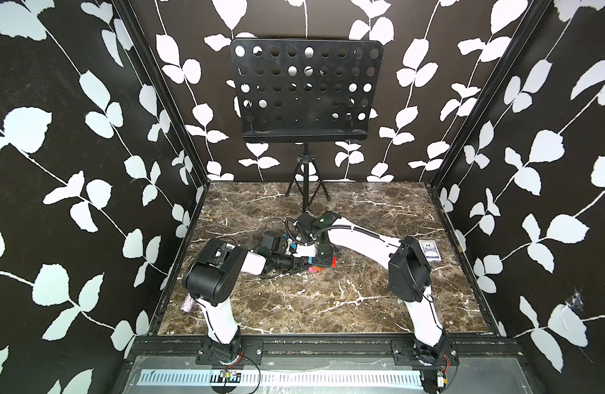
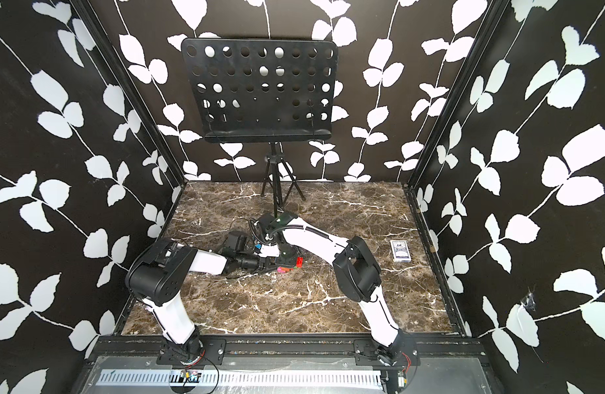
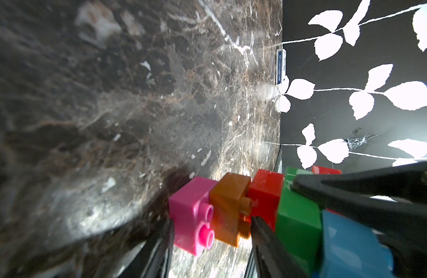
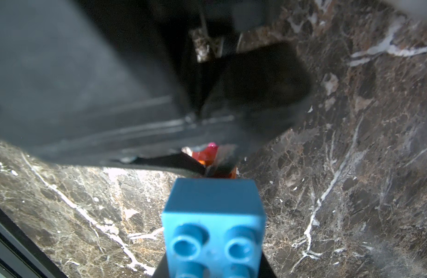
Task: Assemble the letter y with lego
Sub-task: Assemble the lego brick with the lego brick.
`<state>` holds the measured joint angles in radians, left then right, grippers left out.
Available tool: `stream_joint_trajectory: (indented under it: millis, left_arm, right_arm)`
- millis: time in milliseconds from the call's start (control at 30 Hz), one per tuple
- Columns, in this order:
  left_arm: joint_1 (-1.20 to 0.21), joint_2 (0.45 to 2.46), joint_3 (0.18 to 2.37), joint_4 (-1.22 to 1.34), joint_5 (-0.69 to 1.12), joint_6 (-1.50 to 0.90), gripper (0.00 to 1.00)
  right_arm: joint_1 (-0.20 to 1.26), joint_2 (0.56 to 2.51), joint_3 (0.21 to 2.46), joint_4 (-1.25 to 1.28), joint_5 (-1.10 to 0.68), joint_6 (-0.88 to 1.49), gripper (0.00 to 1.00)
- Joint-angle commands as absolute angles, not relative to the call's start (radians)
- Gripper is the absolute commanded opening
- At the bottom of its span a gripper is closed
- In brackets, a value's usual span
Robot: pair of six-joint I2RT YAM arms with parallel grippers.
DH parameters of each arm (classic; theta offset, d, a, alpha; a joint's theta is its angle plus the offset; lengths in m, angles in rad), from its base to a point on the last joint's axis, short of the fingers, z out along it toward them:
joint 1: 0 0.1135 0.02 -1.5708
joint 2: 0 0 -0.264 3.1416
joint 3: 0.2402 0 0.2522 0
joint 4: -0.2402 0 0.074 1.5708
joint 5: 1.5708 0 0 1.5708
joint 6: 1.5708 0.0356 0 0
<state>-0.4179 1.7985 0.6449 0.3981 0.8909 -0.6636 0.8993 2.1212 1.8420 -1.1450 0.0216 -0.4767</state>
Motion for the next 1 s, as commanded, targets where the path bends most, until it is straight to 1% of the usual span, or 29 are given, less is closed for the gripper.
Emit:
stream_joint_trajectory:
  millis: [0, 967]
  left_arm:
    - [-0.418, 1.812, 0.624, 0.373, 0.81, -0.666, 0.55]
    - [-0.382, 1.778, 0.649, 0.337, 0.799, -0.654, 0.61]
  right_arm:
    - [0.903, 2.13, 1.809, -1.15, 0.023, -0.478, 0.25]
    - [0.883, 2.025, 1.757, -1.096, -0.03, -0.442, 0.25]
